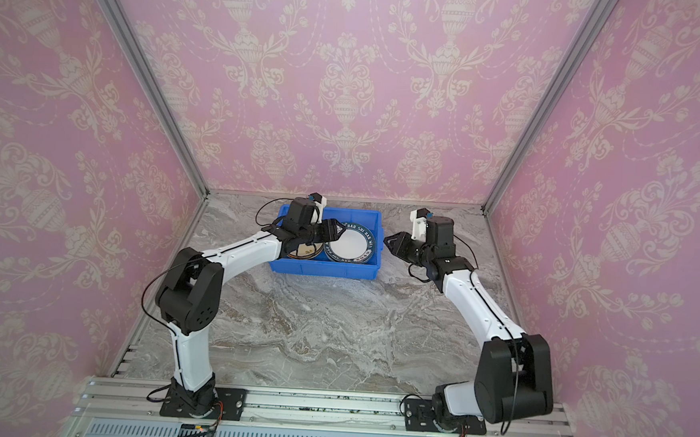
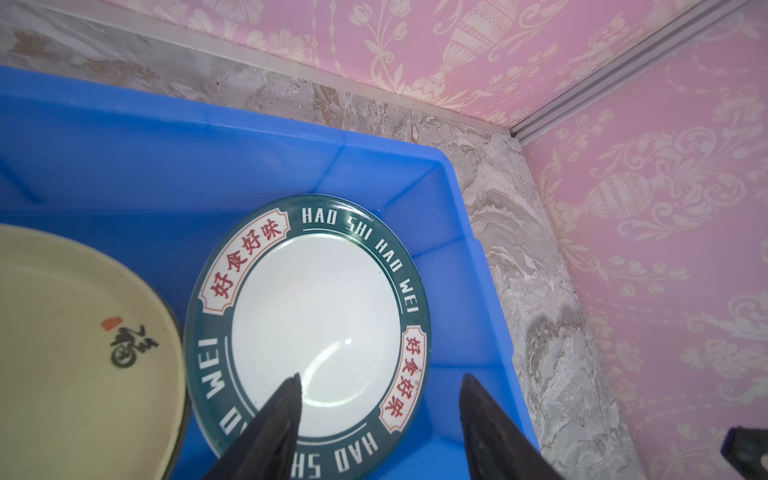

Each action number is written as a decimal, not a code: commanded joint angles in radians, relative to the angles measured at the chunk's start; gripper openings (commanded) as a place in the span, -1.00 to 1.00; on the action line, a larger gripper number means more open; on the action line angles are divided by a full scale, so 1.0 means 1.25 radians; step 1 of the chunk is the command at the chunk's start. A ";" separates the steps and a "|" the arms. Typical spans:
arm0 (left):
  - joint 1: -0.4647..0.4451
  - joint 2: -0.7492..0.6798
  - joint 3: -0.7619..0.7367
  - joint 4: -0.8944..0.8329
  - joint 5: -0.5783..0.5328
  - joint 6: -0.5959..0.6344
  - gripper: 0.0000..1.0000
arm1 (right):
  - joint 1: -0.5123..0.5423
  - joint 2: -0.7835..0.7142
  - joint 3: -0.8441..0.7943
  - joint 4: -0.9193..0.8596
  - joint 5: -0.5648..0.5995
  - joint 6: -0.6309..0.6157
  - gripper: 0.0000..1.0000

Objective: Place the plates into the plastic bin on the countertop

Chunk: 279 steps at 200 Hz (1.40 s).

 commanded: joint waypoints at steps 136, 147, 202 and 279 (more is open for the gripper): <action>0.010 -0.751 -0.703 0.211 -0.559 0.483 0.99 | 0.031 -0.184 -0.254 0.122 0.422 -0.246 0.99; 0.029 -0.761 -0.728 0.225 -0.587 0.505 0.99 | 0.031 -0.189 -0.265 0.130 0.458 -0.265 0.99; 0.208 -0.726 -0.853 0.348 -0.540 0.423 0.99 | 0.031 -0.198 -0.280 0.129 0.485 -0.243 0.99; 0.357 -0.397 -0.896 0.717 -0.493 0.422 0.99 | 0.040 -0.139 -0.322 0.269 0.469 -0.291 1.00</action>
